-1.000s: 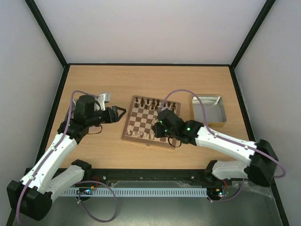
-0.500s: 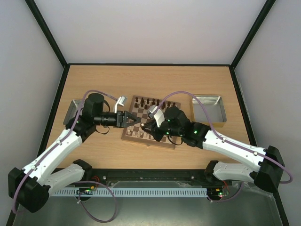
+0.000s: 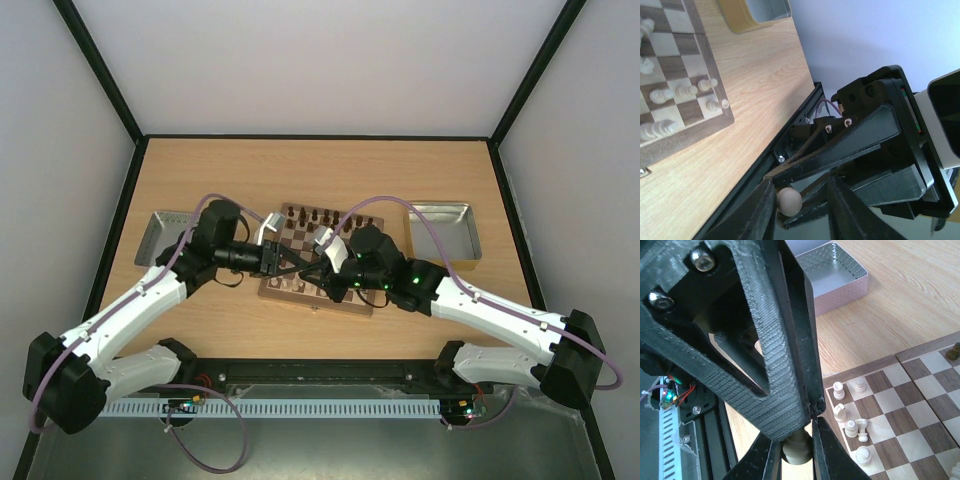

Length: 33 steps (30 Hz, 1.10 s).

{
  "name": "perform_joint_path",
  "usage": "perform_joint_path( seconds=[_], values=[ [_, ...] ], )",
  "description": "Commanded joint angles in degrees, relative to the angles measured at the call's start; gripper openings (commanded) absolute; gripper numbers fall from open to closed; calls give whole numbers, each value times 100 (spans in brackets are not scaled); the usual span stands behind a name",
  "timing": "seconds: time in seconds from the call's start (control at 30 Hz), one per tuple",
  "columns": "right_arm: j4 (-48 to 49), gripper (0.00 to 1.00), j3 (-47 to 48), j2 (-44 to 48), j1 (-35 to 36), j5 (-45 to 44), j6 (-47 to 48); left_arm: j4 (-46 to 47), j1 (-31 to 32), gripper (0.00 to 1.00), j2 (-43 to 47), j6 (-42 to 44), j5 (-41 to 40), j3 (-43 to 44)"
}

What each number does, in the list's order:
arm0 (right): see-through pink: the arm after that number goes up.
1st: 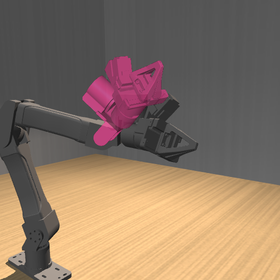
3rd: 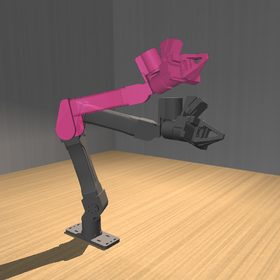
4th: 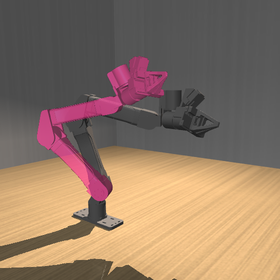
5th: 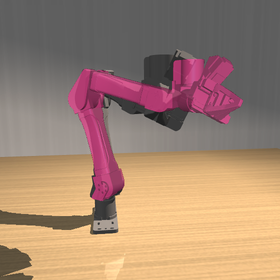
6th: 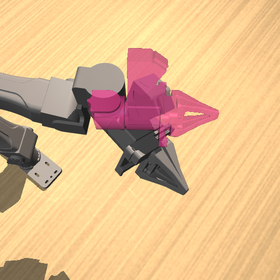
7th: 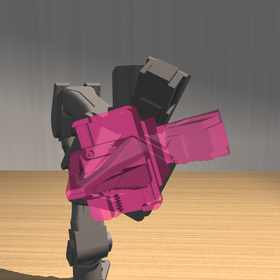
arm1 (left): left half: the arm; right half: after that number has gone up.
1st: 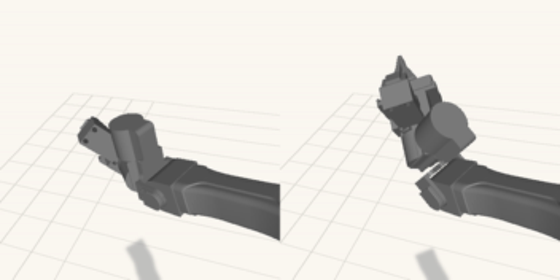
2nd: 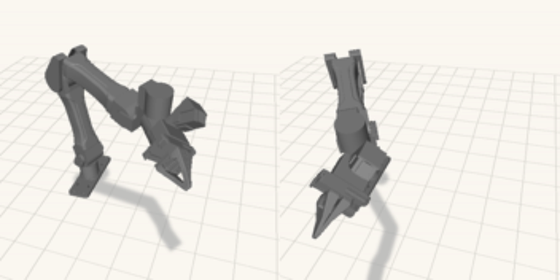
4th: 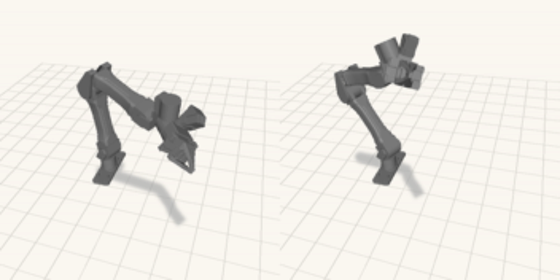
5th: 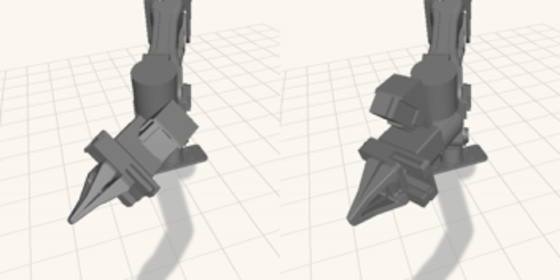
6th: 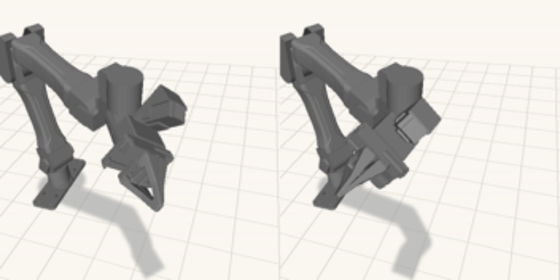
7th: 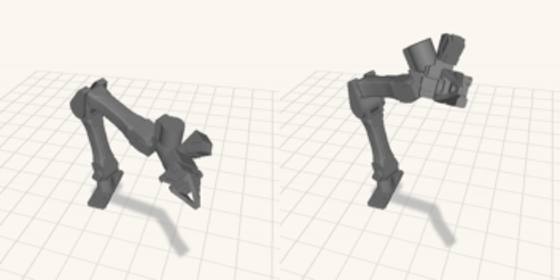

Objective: Set up the chess pieces on the board
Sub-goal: Place the chess piece on the chessboard.

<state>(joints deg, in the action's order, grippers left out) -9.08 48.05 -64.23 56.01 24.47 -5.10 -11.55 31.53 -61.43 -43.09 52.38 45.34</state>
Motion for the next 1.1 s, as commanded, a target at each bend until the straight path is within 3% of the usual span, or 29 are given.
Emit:
perform_joint_path(
  seconds=[0.0, 0.13, 0.33, 0.47, 0.53, 0.67, 0.77, 0.83, 1.07],
  values=[
    [202, 2, 139, 56, 37, 12, 118, -22, 60, 26, -50, -23, 48, 56],
    [252, 2, 160, 1, 33, -31, 121, -23, 92, 21, -53, -36, 84, -65],
    [301, 4, 148, -22, 37, -157, -1, 5, 99, 7, -14, -18, 14, -111],
    [172, 30, 108, 70, 35, -575, -381, -59, 105, 6, -1, 160, -527, -65],
    [99, 45, 4, 185, 37, -834, -657, -371, 107, 7, -55, 416, -1307, 57],
    [131, 56, -343, 629, 26, -1809, -1479, -847, 163, 7, -398, 908, -2969, 346],
    [-101, 60, -470, 806, -36, -3214, -2303, -994, 392, 7, -784, 1135, -4005, 584],
    [-469, 62, -473, 803, -331, -3695, -2991, -1127, 628, 6, -1123, 1211, -4558, 835],
    [-898, 61, -723, 761, -1298, -3624, -4370, -1595, 1674, 5, -2386, 1330, -5962, 1889]
  ],
)
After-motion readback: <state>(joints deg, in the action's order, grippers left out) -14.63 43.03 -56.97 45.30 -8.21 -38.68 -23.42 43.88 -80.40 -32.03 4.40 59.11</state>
